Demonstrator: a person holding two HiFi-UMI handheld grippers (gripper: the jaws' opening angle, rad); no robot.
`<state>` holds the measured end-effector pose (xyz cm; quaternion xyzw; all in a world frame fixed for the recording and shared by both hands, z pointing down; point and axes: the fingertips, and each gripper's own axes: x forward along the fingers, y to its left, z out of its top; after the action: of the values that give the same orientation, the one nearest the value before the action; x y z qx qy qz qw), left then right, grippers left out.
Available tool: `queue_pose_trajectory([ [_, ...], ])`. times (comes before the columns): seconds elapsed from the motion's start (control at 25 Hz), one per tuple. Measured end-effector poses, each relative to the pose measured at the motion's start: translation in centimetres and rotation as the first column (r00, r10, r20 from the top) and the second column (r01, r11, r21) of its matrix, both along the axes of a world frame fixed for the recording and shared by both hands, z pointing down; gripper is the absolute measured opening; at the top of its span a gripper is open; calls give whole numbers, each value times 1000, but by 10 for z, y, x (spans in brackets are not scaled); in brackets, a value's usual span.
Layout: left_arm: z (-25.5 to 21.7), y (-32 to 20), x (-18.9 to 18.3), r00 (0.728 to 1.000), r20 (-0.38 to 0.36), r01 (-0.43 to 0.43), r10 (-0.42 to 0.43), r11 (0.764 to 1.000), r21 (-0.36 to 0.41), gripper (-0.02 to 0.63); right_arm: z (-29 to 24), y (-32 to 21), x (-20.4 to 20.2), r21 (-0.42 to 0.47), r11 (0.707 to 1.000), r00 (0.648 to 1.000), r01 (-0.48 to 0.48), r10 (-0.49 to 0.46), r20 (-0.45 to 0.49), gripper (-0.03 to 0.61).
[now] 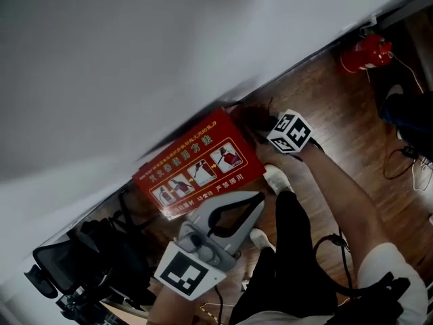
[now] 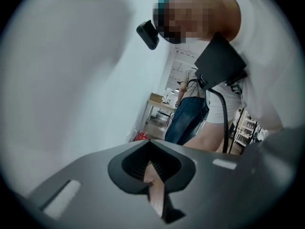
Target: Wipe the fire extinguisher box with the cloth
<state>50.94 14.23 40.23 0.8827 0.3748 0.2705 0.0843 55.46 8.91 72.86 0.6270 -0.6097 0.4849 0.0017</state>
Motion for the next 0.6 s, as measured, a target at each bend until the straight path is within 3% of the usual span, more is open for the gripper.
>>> queue_pose_trajectory([
  [0.16, 12, -6, 6, 1000, -23, -12, 12, 1000, 12, 0, 58, -5, -2, -40, 999, 1000, 18, -18, 11, 54],
  [0.4, 38, -10, 9, 999, -31, -9, 9, 1000, 0, 0, 153, 1, -6, -172, 985, 999, 26, -18, 48, 54],
  [0.6, 51, -12, 5, 1000, -26, 16, -16, 1000, -3, 0, 168, 17, -11, -210, 977, 999, 48, -45, 20, 54],
])
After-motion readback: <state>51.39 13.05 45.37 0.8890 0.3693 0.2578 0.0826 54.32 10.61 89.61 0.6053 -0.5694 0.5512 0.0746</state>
